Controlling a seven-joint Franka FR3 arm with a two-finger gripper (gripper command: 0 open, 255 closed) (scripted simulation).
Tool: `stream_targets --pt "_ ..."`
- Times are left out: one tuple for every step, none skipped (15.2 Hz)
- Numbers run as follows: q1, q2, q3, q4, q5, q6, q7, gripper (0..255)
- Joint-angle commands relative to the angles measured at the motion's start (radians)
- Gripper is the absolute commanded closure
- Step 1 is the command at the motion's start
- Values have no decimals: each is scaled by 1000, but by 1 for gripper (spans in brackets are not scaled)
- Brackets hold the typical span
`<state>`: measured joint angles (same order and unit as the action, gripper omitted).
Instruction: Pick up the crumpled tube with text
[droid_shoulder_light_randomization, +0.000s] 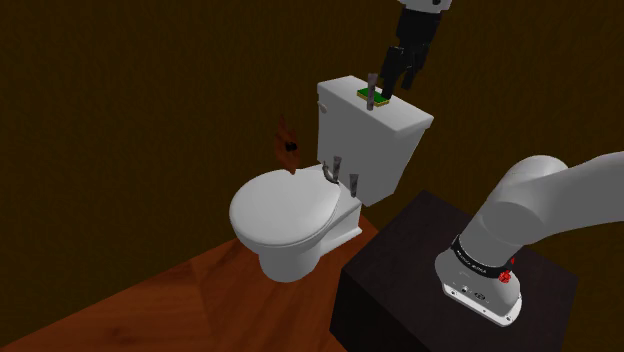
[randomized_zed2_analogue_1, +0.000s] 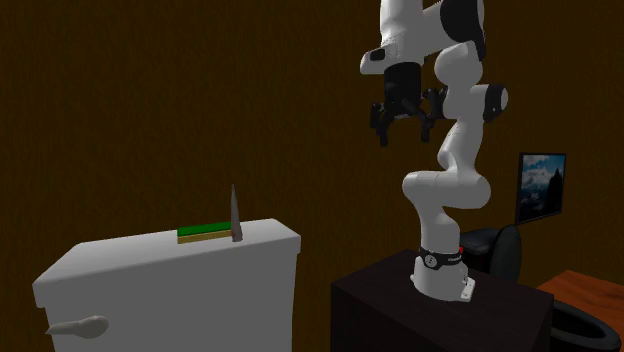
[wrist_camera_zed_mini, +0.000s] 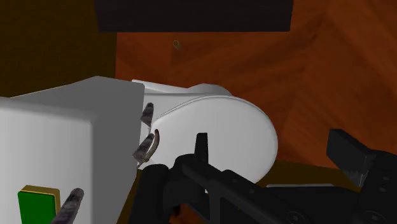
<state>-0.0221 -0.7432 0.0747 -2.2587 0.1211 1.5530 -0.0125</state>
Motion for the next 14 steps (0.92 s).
stream_targets --pt "0 0 0 0 0 0 0 0" --pt "-9 20 -9 2 -10 23 -7 0" --pt "-17 42 -17 6 -19 46 -14 0" --pt "-26 63 -26 10 -28 69 -20 0" --pt "-35 85 -34 15 -37 91 -27 0" --pt "-43 108 -43 22 -45 113 -33 0" --pt "-51 131 -52 29 -53 134 -38 0" --pt "-59 155 -60 37 -60 155 -44 0" --pt "-67 179 -69 47 -67 176 -49 0" --pt "-74 203 -77 57 -73 195 -55 0" --pt "-82 228 -86 68 -79 215 -60 0" --pt "-89 253 -95 81 -85 234 -65 0" --pt "-96 279 -104 94 -90 252 -70 0" --pt "-103 305 -112 108 -94 269 -75 0"
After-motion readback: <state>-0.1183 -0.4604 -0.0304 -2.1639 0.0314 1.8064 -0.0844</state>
